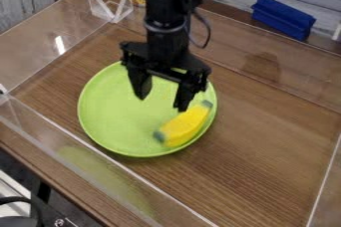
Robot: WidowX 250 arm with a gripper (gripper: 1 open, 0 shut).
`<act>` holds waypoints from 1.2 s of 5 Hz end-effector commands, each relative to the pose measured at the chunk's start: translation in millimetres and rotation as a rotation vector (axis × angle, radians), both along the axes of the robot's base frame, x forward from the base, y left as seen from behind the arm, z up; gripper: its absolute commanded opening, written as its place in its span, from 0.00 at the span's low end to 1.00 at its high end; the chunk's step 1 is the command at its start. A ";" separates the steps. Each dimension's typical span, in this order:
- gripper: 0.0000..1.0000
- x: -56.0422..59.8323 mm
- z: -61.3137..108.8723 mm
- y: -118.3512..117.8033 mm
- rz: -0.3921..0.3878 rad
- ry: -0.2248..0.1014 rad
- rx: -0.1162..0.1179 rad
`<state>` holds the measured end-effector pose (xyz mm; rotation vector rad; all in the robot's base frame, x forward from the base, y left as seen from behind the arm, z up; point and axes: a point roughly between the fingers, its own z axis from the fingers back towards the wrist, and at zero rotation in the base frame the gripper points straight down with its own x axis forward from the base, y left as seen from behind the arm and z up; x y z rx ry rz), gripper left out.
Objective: Put the banana in the green plate
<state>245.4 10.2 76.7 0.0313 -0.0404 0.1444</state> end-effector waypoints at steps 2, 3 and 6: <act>1.00 21.5 29.6 2.7 0.070 -0.087 -0.036; 1.00 18.5 19.0 -1.7 0.092 -0.083 -0.043; 1.00 22.5 20.8 -4.4 0.141 -0.078 -0.062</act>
